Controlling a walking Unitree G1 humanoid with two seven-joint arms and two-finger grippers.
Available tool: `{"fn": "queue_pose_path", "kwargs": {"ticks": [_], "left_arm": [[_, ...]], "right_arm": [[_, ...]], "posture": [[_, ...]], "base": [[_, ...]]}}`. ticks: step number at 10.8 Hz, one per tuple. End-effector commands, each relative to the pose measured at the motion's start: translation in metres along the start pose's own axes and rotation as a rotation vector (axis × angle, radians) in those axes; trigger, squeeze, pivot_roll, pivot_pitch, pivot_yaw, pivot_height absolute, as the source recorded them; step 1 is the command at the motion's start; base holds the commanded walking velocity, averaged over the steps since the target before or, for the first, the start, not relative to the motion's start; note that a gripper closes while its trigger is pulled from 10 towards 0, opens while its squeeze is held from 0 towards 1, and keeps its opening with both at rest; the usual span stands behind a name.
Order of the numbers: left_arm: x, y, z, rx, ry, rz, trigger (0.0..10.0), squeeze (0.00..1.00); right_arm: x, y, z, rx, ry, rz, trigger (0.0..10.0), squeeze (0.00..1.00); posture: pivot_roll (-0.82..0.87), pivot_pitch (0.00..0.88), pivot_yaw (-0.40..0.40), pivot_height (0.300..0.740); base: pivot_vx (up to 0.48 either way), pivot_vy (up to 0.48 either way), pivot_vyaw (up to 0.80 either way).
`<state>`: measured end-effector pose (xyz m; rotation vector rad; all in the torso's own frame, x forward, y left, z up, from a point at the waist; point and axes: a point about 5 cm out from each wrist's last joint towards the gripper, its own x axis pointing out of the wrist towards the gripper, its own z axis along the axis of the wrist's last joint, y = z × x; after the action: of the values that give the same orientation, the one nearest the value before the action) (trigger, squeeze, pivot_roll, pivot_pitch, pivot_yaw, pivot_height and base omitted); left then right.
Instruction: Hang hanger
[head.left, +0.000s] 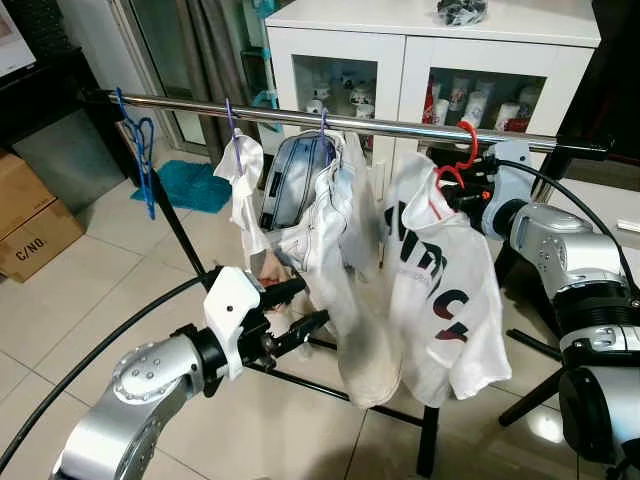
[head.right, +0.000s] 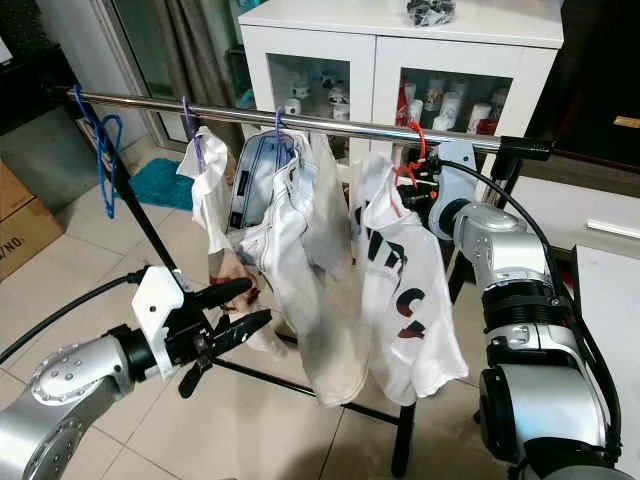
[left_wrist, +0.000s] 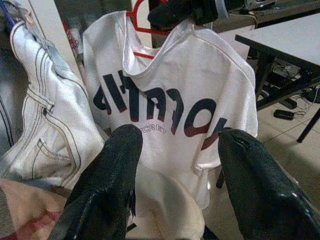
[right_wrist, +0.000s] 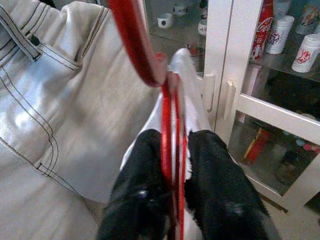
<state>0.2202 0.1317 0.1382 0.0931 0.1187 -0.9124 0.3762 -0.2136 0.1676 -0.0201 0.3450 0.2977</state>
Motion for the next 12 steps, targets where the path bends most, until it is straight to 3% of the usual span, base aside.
{"fn": "queue_pose_path", "kwargs": {"ticks": [1, 5, 8, 11, 12], "left_arm": [[-0.001, 0.002, -0.001, 0.006, 0.006, 0.006, 10.0, 0.00], [-0.001, 0.004, -0.005, -0.008, 0.007, 0.082, 10.0, 0.00], [0.002, 0.008, -0.006, -0.018, 0.014, 0.184, 10.0, 0.00], [0.000, 0.018, -0.009, 0.014, 0.006, 0.378, 10.0, 0.00], [0.000, 0.018, -0.009, 0.009, -0.009, 0.385, 10.0, 0.00]], "right_arm": [[0.001, 0.004, 0.011, -0.023, -0.019, 0.017, 0.0, 0.00], [-0.007, 0.008, 0.016, -0.051, -0.067, 0.003, 0.0, 0.00], [-0.021, 0.012, 0.022, -0.151, -0.170, -0.039, 0.0, 0.00], [-0.056, 0.033, 0.022, -0.153, -0.397, -0.008, 0.0, 0.00], [-0.061, 0.037, 0.014, -0.136, -0.396, -0.007, 0.0, 0.00]], "posture": [[-0.10, 0.000, 0.098, 0.740], [-0.10, 0.000, 0.089, 0.740], [-0.11, 0.000, 0.089, 0.740], [-0.11, 0.000, 0.085, 0.740], [-0.11, 0.000, 0.085, 0.740]], "base": [[0.000, 0.000, 0.00], [0.000, 0.000, 0.00], [0.000, 0.000, 0.00], [0.000, 0.000, 0.00], [0.000, 0.000, 0.00]]}}
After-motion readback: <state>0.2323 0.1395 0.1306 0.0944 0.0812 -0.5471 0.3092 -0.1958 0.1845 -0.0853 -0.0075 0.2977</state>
